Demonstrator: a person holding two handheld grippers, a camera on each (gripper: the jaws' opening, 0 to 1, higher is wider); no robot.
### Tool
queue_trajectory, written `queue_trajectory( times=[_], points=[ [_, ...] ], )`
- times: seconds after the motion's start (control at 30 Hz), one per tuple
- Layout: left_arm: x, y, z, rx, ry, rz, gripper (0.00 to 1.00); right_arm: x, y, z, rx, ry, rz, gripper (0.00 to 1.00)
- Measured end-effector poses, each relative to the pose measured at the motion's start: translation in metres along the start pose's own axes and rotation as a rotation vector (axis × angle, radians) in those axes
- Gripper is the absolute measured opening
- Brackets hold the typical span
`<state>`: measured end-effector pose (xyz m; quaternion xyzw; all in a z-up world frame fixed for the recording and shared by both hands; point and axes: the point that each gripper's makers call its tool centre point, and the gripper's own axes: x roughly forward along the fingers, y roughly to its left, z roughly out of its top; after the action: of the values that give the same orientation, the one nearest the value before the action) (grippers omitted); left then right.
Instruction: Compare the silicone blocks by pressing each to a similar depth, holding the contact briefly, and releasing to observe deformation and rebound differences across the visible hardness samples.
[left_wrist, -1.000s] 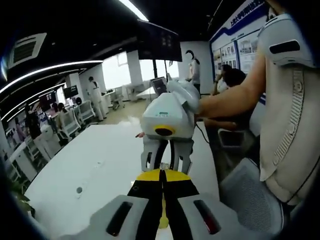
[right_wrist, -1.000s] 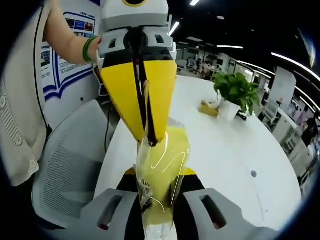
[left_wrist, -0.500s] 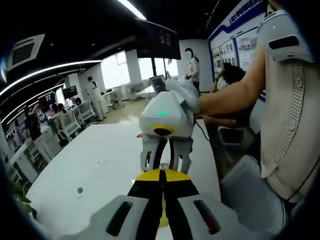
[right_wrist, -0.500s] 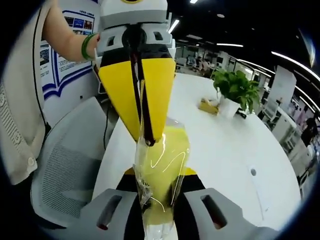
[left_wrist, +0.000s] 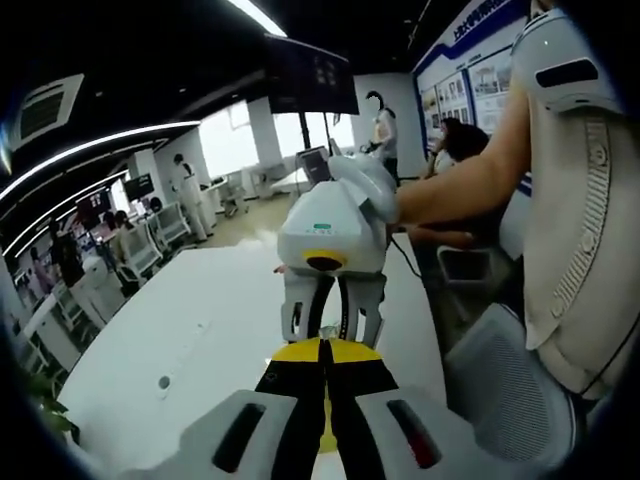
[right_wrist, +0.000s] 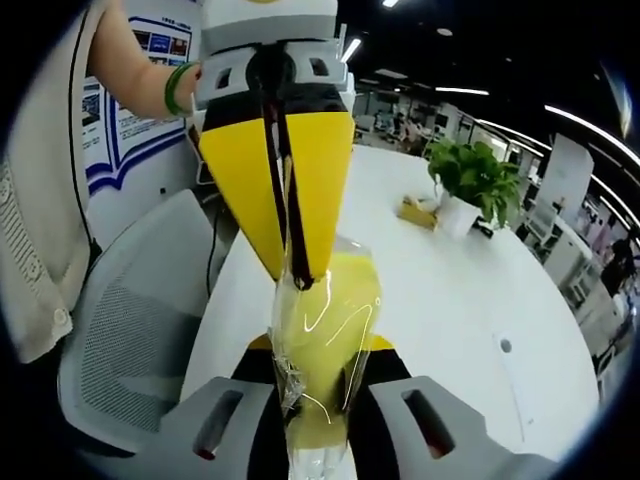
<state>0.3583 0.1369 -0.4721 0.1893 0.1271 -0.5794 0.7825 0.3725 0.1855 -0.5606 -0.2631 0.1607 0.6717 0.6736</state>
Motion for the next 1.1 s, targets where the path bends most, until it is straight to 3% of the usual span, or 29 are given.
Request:
queue_trajectory(
  times=[0.47, 1.1],
  points=[
    [-0.0015, 0.001, 0.0001, -0.012, 0.008, 0.01, 0.0, -0.0015, -0.0043, 0.0001, -0.059, 0.001, -0.012, 0.15],
    [-0.003, -0.0008, -0.005, -0.017, 0.03, 0.009, 0.0, 0.0002, 0.0005, -0.0042, -0.046, 0.017, 0.007, 0.22]
  ],
)
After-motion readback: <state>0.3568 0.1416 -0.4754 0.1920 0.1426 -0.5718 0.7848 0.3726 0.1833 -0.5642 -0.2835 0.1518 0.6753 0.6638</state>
